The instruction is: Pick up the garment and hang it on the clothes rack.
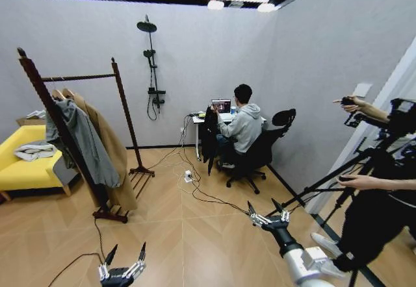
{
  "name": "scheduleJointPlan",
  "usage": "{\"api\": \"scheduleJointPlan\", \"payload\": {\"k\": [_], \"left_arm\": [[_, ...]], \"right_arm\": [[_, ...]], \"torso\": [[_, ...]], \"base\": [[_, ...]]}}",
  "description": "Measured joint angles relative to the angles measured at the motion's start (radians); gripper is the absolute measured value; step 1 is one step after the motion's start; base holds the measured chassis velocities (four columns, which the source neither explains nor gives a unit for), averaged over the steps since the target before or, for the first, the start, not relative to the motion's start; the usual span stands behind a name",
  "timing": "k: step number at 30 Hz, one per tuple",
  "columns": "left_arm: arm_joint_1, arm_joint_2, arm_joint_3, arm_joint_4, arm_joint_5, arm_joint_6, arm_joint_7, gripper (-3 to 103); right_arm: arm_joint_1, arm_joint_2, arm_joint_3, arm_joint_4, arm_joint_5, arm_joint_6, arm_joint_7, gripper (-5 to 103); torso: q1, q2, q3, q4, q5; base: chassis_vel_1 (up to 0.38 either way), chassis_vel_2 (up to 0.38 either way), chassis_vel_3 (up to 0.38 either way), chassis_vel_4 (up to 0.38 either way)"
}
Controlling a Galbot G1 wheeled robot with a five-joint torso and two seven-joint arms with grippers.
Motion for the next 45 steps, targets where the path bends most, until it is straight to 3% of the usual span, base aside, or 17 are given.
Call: {"api": "scheduleJointPlan", "payload": {"k": [28, 45], "left_arm": [[0.0, 0.0, 0.0, 0.0, 0.0, 0.0, 0.0, 100], [0.0, 0.0, 0.0, 0.0, 0.0, 0.0, 0.0, 100]], "right_arm": [[0.001, 0.004, 0.013, 0.003, 0.004, -0.027, -0.007, 100], [-0.023, 0.017, -0.004, 0.011, -0.017, -0.009, -0.011, 100]], "torso": [[0.0, 0.0, 0.0, -0.0001, 0.0], [0.0, 0.0, 0.0, -0.0002, -0.0001]], "base": [[0.0, 0.0, 0.0, 0.0], [-0.19, 0.186, 0.194, -0.192]]}}
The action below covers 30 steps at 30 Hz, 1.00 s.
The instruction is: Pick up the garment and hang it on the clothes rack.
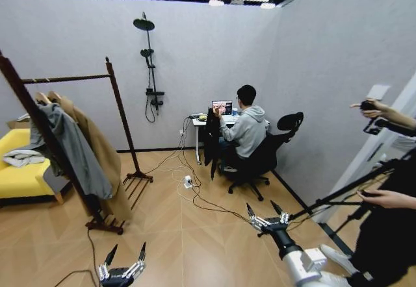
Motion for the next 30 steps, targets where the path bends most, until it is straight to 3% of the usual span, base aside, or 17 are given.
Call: {"api": "scheduleJointPlan", "payload": {"k": [30], "left_arm": [[0.0, 0.0, 0.0, 0.0, 0.0, 0.0, 0.0, 100]], "right_arm": [[-0.004, 0.012, -0.031, 0.021, -0.028, -0.008, -0.002, 100]], "torso": [[0.0, 0.0, 0.0, 0.0001, 0.0002]], "base": [[-0.347, 0.348, 0.349, -0.348]]}}
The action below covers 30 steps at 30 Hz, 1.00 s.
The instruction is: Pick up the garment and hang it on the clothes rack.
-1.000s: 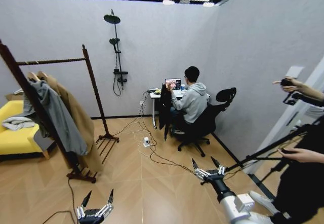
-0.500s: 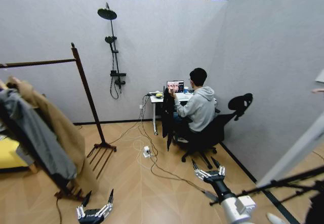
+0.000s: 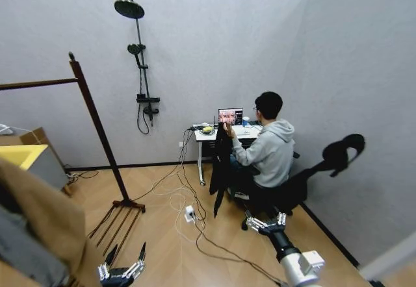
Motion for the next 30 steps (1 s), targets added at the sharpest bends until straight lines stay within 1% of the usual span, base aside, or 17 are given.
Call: {"api": "scheduleJointPlan", "payload": {"k": [7, 9, 10, 15, 18, 21, 22, 24, 25, 29, 30], "left_arm": [[0.0, 0.0, 0.0, 0.0, 0.0, 0.0, 0.0, 100], [0.0, 0.0, 0.0, 0.0, 0.0, 0.0, 0.0, 100], [0.0, 0.0, 0.0, 0.0, 0.0, 0.0, 0.0, 100], [0.0, 0.0, 0.0, 0.0, 0.0, 0.0, 0.0, 100], [0.0, 0.0, 0.0, 0.0, 0.0, 0.0, 0.0, 100], [0.0, 0.0, 0.0, 0.0, 0.0, 0.0, 0.0, 100], [0.0, 0.0, 0.0, 0.0, 0.0, 0.0, 0.0, 100], [0.0, 0.0, 0.0, 0.0, 0.0, 0.0, 0.0, 100], [0.0, 0.0, 0.0, 0.0, 0.0, 0.0, 0.0, 100], [0.0, 0.0, 0.0, 0.0, 0.0, 0.0, 0.0, 100], [0.0, 0.0, 0.0, 0.0, 0.0, 0.0, 0.0, 100]], "right_arm": [[0.005, 0.003, -0.009, -0.001, -0.014, -0.006, 0.0, 100], [0.007, 0.003, -0.012, -0.003, -0.016, -0.007, 0.0, 100], [0.008, 0.004, -0.013, -0.003, -0.017, -0.008, 0.001, 100], [0.024, -0.002, -0.019, -0.007, -0.003, -0.021, 0.01, 100], [0.052, -0.016, -0.018, -0.019, 0.01, -0.028, 0.033, 100], [0.098, -0.049, -0.015, -0.036, 0.051, -0.049, 0.078, 100], [0.098, -0.049, -0.015, -0.036, 0.051, -0.049, 0.078, 100], [0.151, -0.092, -0.004, -0.052, 0.109, -0.086, 0.106, 100], [0.151, -0.092, -0.004, -0.052, 0.109, -0.086, 0.106, 100], [0.311, -0.202, -0.005, -0.148, 0.241, -0.139, 0.19, 100], [0.311, -0.202, -0.005, -0.148, 0.241, -0.139, 0.19, 100]], "torso": [[0.001, 0.0, 0.0, 0.0001, -0.0002], [0.001, 0.0, 0.0, 0.0, 0.0004], [0.0, 0.0, 0.0, 0.0, -0.0001], [0.001, -0.001, 0.0, 0.0001, 0.0001], [0.001, 0.0, 0.0, -0.0001, 0.0], [-0.001, 0.0, 0.0, 0.0001, 0.0], [-0.001, 0.0, 0.0, 0.0001, 0.0], [-0.001, 0.001, 0.0, -0.0001, 0.0001], [-0.001, 0.001, 0.0, -0.0001, 0.0001], [-0.001, 0.0, 0.0, 0.0002, 0.0], [-0.001, 0.0, 0.0, 0.0002, 0.0]], "base": [[-0.337, 0.339, 0.36, -0.327], [-0.316, 0.316, 0.282, -0.292], [-0.316, 0.316, 0.281, -0.334], [-0.197, 0.201, 0.201, -0.201], [-0.099, 0.114, 0.005, -0.057], [0.017, -0.016, -0.007, 0.019], [0.052, -0.049, -0.021, 0.057], [0.06, -0.05, -0.052, 0.051], [0.06, -0.053, -0.072, 0.051], [0.017, -0.025, -0.029, 0.008], [0.0, 0.0, 0.0, 0.0]]}}
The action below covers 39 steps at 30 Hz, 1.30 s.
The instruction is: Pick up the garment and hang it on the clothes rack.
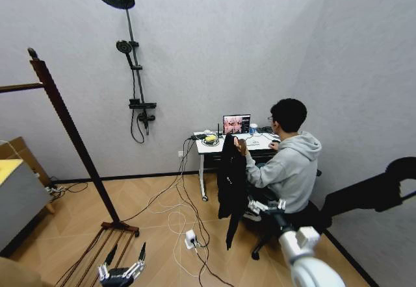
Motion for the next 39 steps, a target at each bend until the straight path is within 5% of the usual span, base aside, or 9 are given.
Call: {"api": "scheduleJointPlan", "payload": {"k": [4, 11, 21, 34, 39], "left_arm": [[0.0, 0.0, 0.0, 0.0, 0.0, 0.0, 0.0, 100], [0.0, 0.0, 0.0, 0.0, 0.0, 0.0, 0.0, 100], [0.0, 0.0, 0.0, 0.0, 0.0, 0.0, 0.0, 100], [0.0, 0.0, 0.0, 0.0, 0.0, 0.0, 0.0, 100], [0.0, 0.0, 0.0, 0.0, 0.0, 0.0, 0.0, 100]], "right_arm": [[0.162, -0.134, -0.042, -0.132, 0.056, -0.01, 0.024, 100], [0.358, -0.26, -0.145, -0.309, 0.08, -0.001, 0.004, 100], [0.616, -0.283, -0.242, -0.53, 0.081, -0.004, -0.042, 100], [0.715, -0.31, -0.327, -0.686, 0.072, 0.062, -0.119, 100], [0.758, -0.313, -0.371, -0.72, 0.078, 0.074, -0.14, 79]], "torso": [[0.001, -0.001, 0.0, 0.0001, 0.0002], [0.001, -0.001, 0.0, -0.0003, 0.0002], [0.001, -0.001, 0.0, 0.0, -0.0001], [0.001, 0.0, 0.0, -0.0002, 0.0], [0.001, 0.0, 0.0, -0.0001, 0.0]], "base": [[0.0, 0.0, 0.0, 0.0], [0.0, 0.0, 0.0, 0.0], [0.0, 0.0, 0.0, 0.0], [0.0, 0.0, 0.0, 0.0], [0.0, 0.0, 0.0, 0.0]]}}
